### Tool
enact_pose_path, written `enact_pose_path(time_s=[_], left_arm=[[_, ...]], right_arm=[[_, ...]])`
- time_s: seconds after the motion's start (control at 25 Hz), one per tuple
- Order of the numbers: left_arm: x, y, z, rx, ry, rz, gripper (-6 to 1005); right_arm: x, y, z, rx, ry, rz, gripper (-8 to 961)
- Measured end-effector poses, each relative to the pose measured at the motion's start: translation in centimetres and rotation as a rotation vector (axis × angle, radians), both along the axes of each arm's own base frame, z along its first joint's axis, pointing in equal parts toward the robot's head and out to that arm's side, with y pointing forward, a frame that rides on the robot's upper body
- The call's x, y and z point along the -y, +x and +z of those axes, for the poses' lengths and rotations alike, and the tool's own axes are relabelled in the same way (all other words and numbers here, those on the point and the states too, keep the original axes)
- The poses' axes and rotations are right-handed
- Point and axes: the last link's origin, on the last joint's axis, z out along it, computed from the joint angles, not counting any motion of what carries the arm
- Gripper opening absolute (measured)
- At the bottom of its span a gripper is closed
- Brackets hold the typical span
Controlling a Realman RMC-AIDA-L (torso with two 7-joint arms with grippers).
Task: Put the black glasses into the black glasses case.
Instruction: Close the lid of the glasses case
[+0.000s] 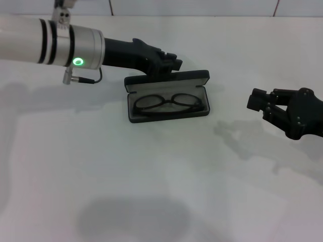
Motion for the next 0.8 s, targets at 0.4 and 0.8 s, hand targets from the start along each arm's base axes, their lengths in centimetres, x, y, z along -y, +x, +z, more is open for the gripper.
enact_pose_path(time_s=[0.4,0.8], left_arm=[[0.1,-0.1,-1.9,-0.050,0.012,0.010,206],[0.8,-0.6,-3.0,-0.104,-0.027,0.015,207]], right_arm=[[-0.1,0.0,-0.2,-0.009,-0.007,-0.006,153],[-0.2,0.0,-0.4,-0.010,-0.011,-0.010,156]])
